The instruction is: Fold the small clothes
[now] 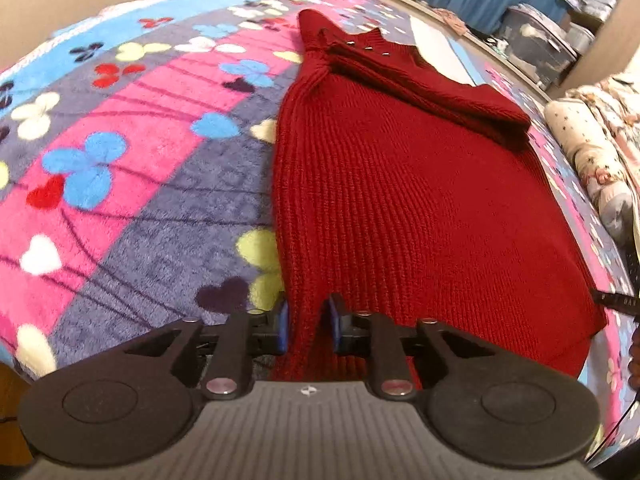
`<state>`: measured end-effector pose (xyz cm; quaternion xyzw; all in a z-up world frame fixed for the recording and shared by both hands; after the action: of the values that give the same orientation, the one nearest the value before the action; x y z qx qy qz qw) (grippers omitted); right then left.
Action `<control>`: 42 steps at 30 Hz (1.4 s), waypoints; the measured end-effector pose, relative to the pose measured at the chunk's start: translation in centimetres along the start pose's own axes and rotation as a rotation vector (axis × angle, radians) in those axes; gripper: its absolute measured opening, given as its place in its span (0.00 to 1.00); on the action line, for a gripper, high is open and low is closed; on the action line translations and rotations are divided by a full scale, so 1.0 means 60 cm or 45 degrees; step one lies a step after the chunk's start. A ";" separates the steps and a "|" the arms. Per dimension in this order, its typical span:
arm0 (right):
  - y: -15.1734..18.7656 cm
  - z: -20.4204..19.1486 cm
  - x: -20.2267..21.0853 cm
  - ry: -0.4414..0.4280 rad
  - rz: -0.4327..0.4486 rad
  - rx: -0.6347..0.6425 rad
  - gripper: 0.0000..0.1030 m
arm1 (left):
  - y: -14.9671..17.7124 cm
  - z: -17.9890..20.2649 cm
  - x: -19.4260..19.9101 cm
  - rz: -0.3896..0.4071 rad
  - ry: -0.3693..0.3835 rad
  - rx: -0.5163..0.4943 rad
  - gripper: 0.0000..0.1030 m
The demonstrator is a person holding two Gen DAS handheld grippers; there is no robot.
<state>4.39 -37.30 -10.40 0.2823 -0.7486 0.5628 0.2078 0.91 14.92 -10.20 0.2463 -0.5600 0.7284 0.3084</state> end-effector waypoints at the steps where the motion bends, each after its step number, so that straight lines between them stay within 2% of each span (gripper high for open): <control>1: -0.001 -0.001 0.001 0.002 0.005 0.009 0.15 | -0.001 0.005 0.005 0.023 -0.006 -0.028 0.12; 2: -0.001 -0.003 0.005 0.006 0.021 0.029 0.09 | -0.003 0.008 0.007 0.048 -0.008 -0.049 0.12; 3: -0.004 -0.005 0.010 0.003 0.042 0.043 0.08 | -0.006 0.010 0.014 0.073 -0.003 -0.059 0.12; 5: -0.013 -0.006 0.022 -0.030 0.100 0.022 0.07 | -0.010 0.013 0.022 0.115 0.012 -0.063 0.12; 7: -0.020 -0.001 0.028 -0.055 0.129 -0.016 0.08 | -0.013 0.011 0.021 0.115 0.013 -0.047 0.12; 10: -0.012 0.009 0.014 -0.012 0.068 -0.039 0.14 | -0.005 0.008 0.004 0.027 0.021 -0.021 0.15; 11: -0.007 0.012 0.007 -0.007 0.031 -0.050 0.20 | -0.001 0.008 -0.002 0.003 0.008 -0.031 0.18; 12: -0.002 0.012 0.002 -0.006 0.009 -0.045 0.22 | 0.001 0.010 -0.004 -0.002 -0.006 -0.052 0.20; 17: -0.001 0.001 0.000 0.006 0.014 -0.006 0.22 | 0.002 0.004 -0.005 -0.007 -0.005 -0.039 0.20; 18: 0.000 -0.001 0.001 0.006 0.014 0.002 0.22 | 0.001 0.005 -0.003 0.004 -0.010 -0.045 0.13; 20: -0.001 -0.002 0.004 0.008 0.026 0.017 0.08 | -0.004 0.013 0.012 0.092 -0.054 -0.100 0.11; 23: -0.014 -0.003 0.020 -0.026 0.097 -0.002 0.07 | -0.014 0.024 0.037 0.218 -0.043 -0.139 0.11; 24: -0.022 0.000 0.029 -0.047 0.131 -0.036 0.07 | -0.016 0.025 0.040 0.230 -0.027 -0.132 0.11; 25: -0.028 0.004 0.035 -0.063 0.161 -0.067 0.07 | -0.016 0.024 0.037 0.221 -0.010 -0.118 0.11; 27: -0.031 0.013 0.037 -0.048 0.176 -0.108 0.08 | -0.010 0.018 0.021 0.140 0.008 -0.081 0.12; 29: -0.022 0.019 0.023 -0.014 0.118 -0.118 0.12 | -0.001 0.014 0.002 0.054 -0.022 -0.074 0.13; 30: -0.016 0.020 0.013 -0.014 0.069 -0.116 0.13 | 0.001 0.012 -0.003 0.032 -0.033 -0.074 0.17; 32: -0.003 0.016 -0.002 0.001 -0.003 -0.076 0.22 | -0.001 0.009 -0.003 0.026 -0.030 -0.054 0.18; 42: -0.003 0.004 0.005 0.012 0.010 -0.020 0.24 | 0.010 0.006 0.004 -0.008 -0.057 -0.062 0.25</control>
<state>4.27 -37.61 -10.11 0.2751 -0.7530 0.5592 0.2115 0.33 14.52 -10.33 0.2566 -0.5835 0.7080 0.3040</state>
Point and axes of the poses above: each gripper's, at about its wrist camera, not at the fingertips, and x roughly against the way its jaws point, z to its right, y to its underside, the point moved 2 cm from there along -x, roughly the way its jaws point, and after that the axes turned 10 degrees about z, right-handed, at the moved point
